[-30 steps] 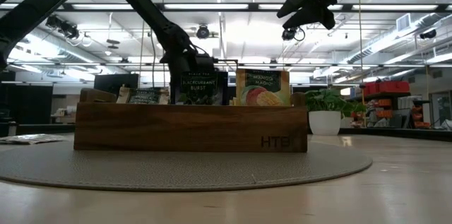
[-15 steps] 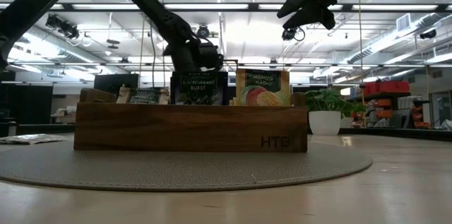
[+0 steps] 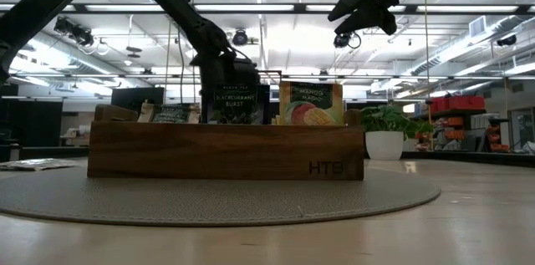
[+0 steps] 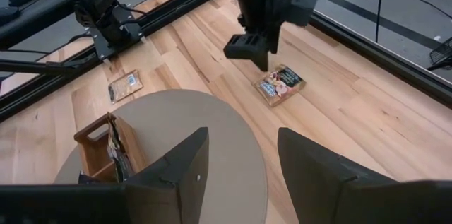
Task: Pick & Place Tea
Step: Put the brown tea bag into the left section of the wooden organizer
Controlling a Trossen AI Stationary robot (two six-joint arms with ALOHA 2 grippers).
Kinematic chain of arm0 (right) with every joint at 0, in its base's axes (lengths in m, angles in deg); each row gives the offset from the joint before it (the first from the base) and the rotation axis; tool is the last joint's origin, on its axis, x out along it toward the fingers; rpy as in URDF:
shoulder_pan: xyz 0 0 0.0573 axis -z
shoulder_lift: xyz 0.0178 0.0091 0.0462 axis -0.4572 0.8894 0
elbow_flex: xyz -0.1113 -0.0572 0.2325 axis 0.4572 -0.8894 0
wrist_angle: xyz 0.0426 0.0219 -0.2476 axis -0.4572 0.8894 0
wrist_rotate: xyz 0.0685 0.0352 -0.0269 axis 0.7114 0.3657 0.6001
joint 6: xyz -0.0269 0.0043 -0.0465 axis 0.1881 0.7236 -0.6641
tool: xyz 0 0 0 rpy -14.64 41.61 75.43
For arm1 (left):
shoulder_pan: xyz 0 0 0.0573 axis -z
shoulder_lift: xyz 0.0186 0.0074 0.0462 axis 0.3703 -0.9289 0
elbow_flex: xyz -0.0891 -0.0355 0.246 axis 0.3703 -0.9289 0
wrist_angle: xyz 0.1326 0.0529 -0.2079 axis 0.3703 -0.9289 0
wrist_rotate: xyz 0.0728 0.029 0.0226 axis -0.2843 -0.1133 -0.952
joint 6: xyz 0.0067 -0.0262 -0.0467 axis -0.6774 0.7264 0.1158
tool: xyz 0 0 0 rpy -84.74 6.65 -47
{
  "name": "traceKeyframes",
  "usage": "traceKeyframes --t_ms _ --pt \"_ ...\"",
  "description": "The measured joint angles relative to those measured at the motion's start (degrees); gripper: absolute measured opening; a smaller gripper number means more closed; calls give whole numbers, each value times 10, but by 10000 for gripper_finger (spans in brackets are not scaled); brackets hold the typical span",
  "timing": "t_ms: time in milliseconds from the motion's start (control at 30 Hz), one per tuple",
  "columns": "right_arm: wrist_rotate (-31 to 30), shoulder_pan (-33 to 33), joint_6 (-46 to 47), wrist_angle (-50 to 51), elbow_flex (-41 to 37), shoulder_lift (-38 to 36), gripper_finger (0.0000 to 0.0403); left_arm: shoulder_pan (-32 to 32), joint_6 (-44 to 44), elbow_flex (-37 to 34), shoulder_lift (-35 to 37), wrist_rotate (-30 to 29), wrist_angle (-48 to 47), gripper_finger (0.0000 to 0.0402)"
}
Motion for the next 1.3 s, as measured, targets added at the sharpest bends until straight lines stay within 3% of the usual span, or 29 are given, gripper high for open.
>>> traceKeyframes --t_ms 233,400,667,833,1000,1300 --pt "0 2 0 -2 0 2 178 2 22 0 -11 17 10 253" --pt "0 2 0 -1 0 2 178 3 21 0 -11 -24 17 256" --pt "0 2 0 0 0 2 178 10 25 1 -21 -21 70 257" --pt "0 2 0 0 0 2 178 21 36 5 -46 -24 49 246" --pt "0 2 0 5 0 2 178 30 36 5 -52 -46 43 195" --pt "-1 2 0 6 0 2 178 33 38 20 -53 -30 24 24"
